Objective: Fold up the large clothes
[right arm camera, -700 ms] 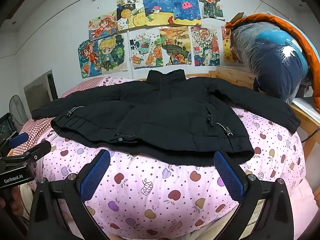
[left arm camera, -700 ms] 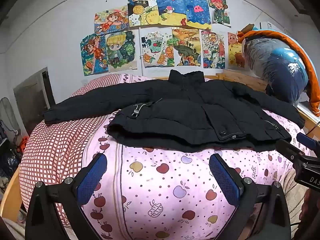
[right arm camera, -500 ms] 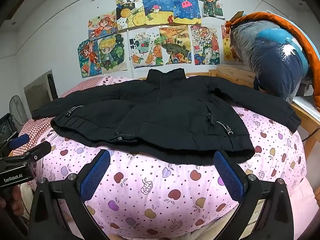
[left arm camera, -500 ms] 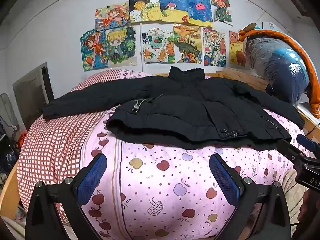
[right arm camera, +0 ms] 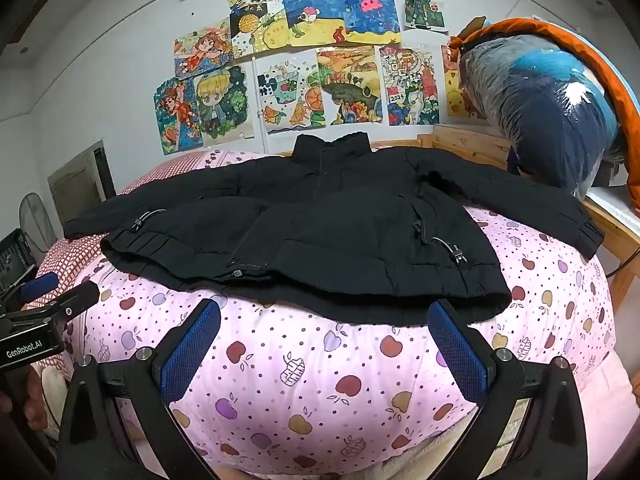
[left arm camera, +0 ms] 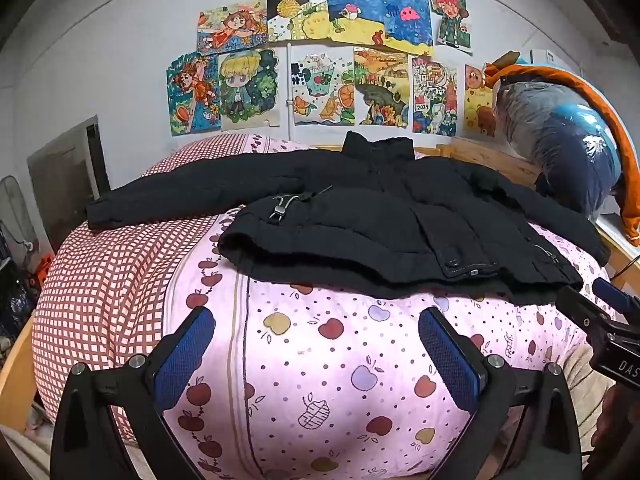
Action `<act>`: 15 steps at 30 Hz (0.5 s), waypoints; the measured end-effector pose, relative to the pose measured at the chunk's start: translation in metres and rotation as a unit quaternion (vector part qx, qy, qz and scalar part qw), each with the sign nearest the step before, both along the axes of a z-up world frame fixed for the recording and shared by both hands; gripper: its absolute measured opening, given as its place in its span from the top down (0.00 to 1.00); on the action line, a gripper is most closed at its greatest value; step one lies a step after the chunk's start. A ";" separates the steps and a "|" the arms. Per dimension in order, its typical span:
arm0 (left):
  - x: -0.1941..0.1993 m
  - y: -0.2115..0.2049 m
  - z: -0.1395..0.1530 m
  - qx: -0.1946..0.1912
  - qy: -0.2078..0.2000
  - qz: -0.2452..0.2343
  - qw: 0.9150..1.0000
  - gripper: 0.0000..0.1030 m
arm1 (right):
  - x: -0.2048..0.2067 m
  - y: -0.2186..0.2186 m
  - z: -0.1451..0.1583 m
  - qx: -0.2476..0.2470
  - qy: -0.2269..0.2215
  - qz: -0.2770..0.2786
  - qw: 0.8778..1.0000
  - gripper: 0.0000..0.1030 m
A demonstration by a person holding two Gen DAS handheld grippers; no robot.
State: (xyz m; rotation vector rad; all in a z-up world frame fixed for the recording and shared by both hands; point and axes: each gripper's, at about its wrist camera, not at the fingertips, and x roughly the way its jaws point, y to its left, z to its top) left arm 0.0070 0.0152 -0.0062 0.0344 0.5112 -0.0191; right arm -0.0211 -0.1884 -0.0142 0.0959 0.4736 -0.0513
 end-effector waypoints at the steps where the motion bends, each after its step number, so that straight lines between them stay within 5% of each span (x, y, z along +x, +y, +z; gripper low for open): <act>1: 0.000 0.000 0.000 0.000 0.000 0.001 1.000 0.00 | 0.000 0.000 0.000 0.000 0.000 0.000 1.000 0.01; 15: -0.001 -0.003 0.002 0.005 0.000 0.002 1.000 0.00 | 0.001 -0.001 -0.008 0.002 0.004 0.001 1.000 0.01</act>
